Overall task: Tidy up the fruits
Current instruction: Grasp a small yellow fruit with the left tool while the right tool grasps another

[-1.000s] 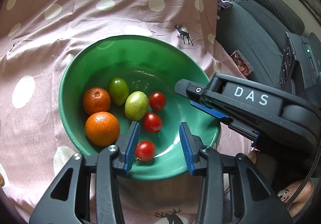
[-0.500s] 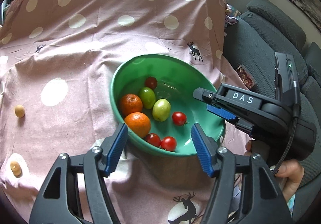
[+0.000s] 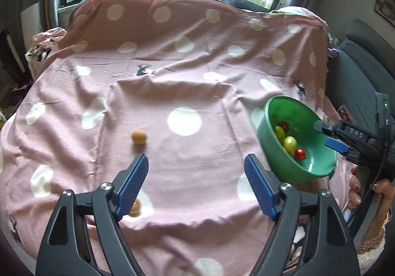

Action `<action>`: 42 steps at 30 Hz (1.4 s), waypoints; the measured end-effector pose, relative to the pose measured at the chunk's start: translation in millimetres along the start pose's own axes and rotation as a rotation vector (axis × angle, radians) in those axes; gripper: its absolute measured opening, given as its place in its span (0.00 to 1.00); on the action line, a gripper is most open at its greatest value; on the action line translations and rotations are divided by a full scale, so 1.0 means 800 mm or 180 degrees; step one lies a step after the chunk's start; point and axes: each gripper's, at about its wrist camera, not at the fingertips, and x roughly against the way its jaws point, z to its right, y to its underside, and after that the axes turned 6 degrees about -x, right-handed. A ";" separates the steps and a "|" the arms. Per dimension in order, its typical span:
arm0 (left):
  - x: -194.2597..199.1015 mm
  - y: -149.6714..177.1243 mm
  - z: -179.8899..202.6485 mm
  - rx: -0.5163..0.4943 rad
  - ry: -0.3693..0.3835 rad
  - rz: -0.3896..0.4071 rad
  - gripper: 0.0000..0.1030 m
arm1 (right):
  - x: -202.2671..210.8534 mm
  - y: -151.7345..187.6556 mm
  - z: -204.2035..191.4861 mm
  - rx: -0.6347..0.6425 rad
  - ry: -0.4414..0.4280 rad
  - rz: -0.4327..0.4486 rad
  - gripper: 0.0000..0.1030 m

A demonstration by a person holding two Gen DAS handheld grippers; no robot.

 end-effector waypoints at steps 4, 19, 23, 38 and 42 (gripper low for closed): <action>-0.006 0.014 -0.058 0.0203 -0.0090 -0.0151 0.79 | -0.004 0.012 -0.030 0.0199 -0.0069 -0.0044 0.68; -0.075 0.055 -0.095 0.0355 0.0275 -0.0837 0.47 | -0.084 0.083 -0.205 0.1164 -0.0657 -0.0893 0.68; -0.079 0.057 -0.098 0.0363 0.0236 -0.0874 0.42 | -0.121 0.104 -0.249 0.1403 -0.0678 -0.1141 0.50; -0.091 0.059 -0.103 0.0448 0.0185 -0.0905 0.27 | -0.208 0.142 -0.307 0.1605 -0.0435 -0.1467 0.37; -0.089 0.061 -0.105 0.0453 0.0188 -0.0865 0.24 | -0.212 0.146 -0.309 0.1668 -0.0383 -0.1423 0.30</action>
